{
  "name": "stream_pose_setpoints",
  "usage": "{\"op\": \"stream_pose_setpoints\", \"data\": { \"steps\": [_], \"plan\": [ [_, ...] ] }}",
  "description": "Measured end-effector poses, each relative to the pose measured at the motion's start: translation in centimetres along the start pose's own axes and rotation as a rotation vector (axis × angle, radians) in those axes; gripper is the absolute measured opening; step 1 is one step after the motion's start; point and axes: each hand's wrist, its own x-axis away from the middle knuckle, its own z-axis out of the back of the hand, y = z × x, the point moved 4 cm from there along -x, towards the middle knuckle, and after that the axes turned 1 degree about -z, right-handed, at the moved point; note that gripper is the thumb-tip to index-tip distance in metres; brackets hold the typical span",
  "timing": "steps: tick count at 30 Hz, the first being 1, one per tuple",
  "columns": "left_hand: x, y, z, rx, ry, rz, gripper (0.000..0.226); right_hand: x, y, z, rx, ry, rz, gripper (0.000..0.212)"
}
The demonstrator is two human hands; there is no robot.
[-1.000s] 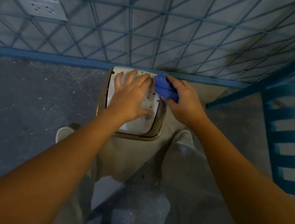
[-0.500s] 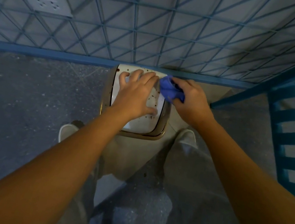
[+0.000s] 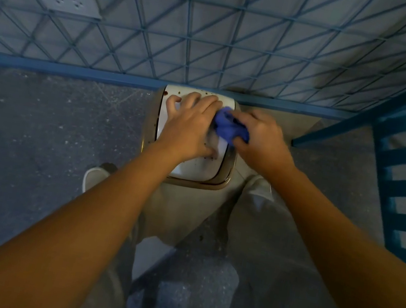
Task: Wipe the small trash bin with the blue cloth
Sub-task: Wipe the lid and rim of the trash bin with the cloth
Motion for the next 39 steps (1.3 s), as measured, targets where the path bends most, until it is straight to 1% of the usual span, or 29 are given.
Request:
{"op": "stream_pose_setpoints", "data": {
  "steps": [3,5,9,12,14,15,19,22,24,26,29,31,33,36,39],
  "plan": [
    [0.0,-0.1,0.1,0.006,0.001,0.009,0.103,-1.8,-0.4,0.7,-0.008,0.017,-0.050,0.049],
    [0.0,-0.2,0.1,0.016,0.002,0.005,0.102,-1.3,-0.5,0.5,-0.011,-0.003,-0.047,0.049],
    [0.0,-0.1,0.1,0.007,0.013,-0.009,0.093,2.1,-0.9,-0.7,0.010,-0.007,0.064,0.047],
    [0.0,-0.1,-0.1,-0.013,0.000,-0.010,0.092,3.3,-0.7,-1.5,-0.011,-0.050,0.082,0.049],
    [0.1,-0.1,-0.1,-0.008,0.008,-0.012,0.094,2.8,-0.4,-1.3,-0.049,-0.033,0.087,0.048],
    [0.1,-0.1,-0.1,0.000,0.012,-0.014,0.095,2.2,-0.3,-1.0,-0.072,-0.014,0.079,0.048],
    [0.1,-0.1,-0.1,0.004,-0.001,-0.003,0.102,-1.2,0.3,0.0,-0.144,0.020,-0.067,0.050],
    [0.1,-0.1,0.0,0.000,0.003,-0.003,0.104,-1.6,0.3,0.0,-0.160,0.017,-0.101,0.049],
    [0.1,-0.2,0.0,0.008,0.002,-0.010,0.102,-0.3,0.2,-0.5,-0.154,0.037,-0.076,0.049],
    [0.1,-0.1,-0.1,0.008,0.003,-0.020,0.099,1.7,0.0,-1.3,-0.129,0.057,0.006,0.048],
    [0.1,-0.1,-0.2,-0.018,0.003,-0.021,0.094,3.5,0.0,-2.0,-0.117,0.016,0.072,0.048],
    [0.1,0.0,-0.3,-0.018,0.009,-0.023,0.094,3.4,0.1,-1.5,-0.170,0.008,0.047,0.047],
    [0.2,-0.1,-0.3,-0.013,0.012,-0.024,0.097,2.5,0.2,-0.8,-0.250,0.046,0.005,0.046],
    [0.3,-0.1,-0.2,-0.016,0.016,-0.029,0.100,0.7,1.1,-0.1,-0.350,0.068,-0.153,0.047],
    [0.3,-0.1,-0.2,-0.016,0.021,-0.026,0.101,0.0,1.5,-0.2,-0.396,0.069,-0.216,0.047]
  ]
}}
